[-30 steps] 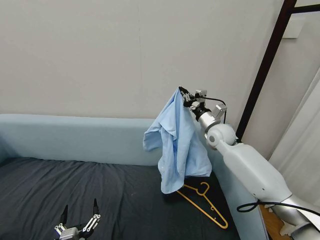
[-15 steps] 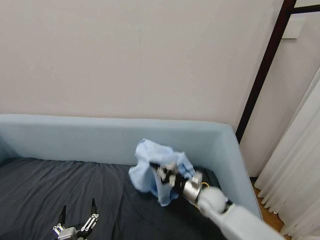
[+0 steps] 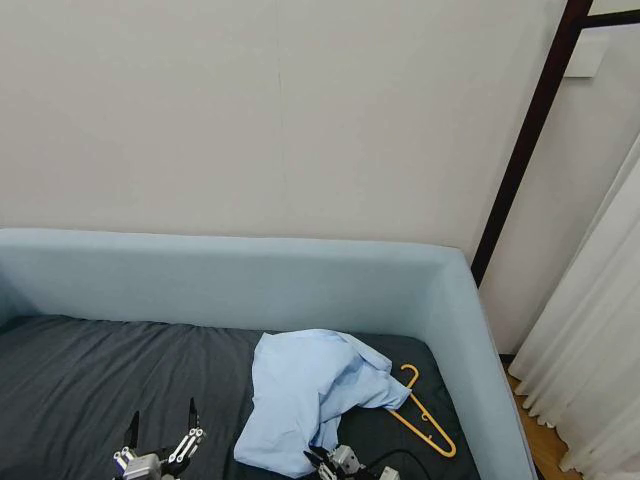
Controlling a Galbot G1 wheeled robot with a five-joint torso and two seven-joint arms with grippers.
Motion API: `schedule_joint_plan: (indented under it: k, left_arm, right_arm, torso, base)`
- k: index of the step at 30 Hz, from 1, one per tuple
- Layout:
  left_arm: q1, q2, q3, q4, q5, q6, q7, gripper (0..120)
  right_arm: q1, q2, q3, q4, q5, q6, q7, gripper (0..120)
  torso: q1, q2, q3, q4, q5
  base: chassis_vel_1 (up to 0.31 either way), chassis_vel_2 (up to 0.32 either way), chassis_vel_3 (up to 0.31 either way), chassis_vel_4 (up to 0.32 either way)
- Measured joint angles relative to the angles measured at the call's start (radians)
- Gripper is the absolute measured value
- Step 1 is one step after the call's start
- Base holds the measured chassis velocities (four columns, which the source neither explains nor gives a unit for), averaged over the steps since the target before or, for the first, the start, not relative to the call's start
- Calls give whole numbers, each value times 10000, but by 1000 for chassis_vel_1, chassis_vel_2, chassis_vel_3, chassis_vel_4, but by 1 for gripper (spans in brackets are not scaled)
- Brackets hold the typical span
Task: Pick up the clothes from the sofa and hang them on the clothes hanger.
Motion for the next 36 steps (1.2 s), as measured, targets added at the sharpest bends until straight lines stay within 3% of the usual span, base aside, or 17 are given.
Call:
schedule_joint_plan:
  k: [1, 6, 9, 11, 12, 15, 17, 22, 36]
  left_arm:
    - [0, 0, 0, 0, 0, 0, 0, 100]
    - [1, 86, -74, 18, -29, -14, 1, 100]
    - [-8, 84, -83, 58, -34, -25, 1, 100]
    - [-28, 55, -51, 91, -26, -32, 1, 100]
    - [-28, 55, -51, 91, -26, -32, 1, 100]
    - [-38, -9, 39, 95, 30, -35, 3, 100]
    - [-25, -34, 67, 95, 89, -35, 5, 100]
    - [35, -43, 48, 110, 148, -49, 3, 100]
    - [176, 115, -267, 26, 89, -58, -18, 100]
  right_arm:
    - [0, 0, 0, 0, 0, 0, 0, 32]
    - [301, -557, 719, 339, 1376, 383, -2195, 53]
    - [551, -657, 1024, 434, 1863, 308, -2073, 64]
    - [817, -619, 1231, 461, 1902, 28, -740, 73]
    - [817, -619, 1231, 461, 1902, 28, -740, 73]
    - [1173, -302, 1240, 255, 1425, -949, 2459, 86]
    - [1427, -28, 1174, -140, 1152, -1644, 3895, 94]
    - [2020, 557, 1185, -1349, 457, -2326, 4704, 100]
    - [3229, 2165, 1928, -4383, -1382, -2719, 4628, 100]
  torso:
    - [0, 0, 0, 0, 0]
    - [0, 0, 0, -2, -1]
    - [1, 0, 1, -2, -1]
    - [1, 0, 1, 0, 0]
    - [1, 0, 1, 0, 0]
    - [2, 0, 0, 0, 0]
    - [2, -1, 1, 0, 0]
    - [2, -1, 2, -2, 0]
    - [2, -2, 2, -1, -1]
  base:
    - [0, 0, 0, 0]
    - [0, 0, 0, 0]
    - [0, 0, 0, 0]
    - [0, 0, 0, 0]
    - [0, 0, 0, 0]
    - [0, 0, 0, 0]
    - [0, 0, 0, 0]
    - [0, 0, 0, 0]
    - [0, 0, 0, 0]
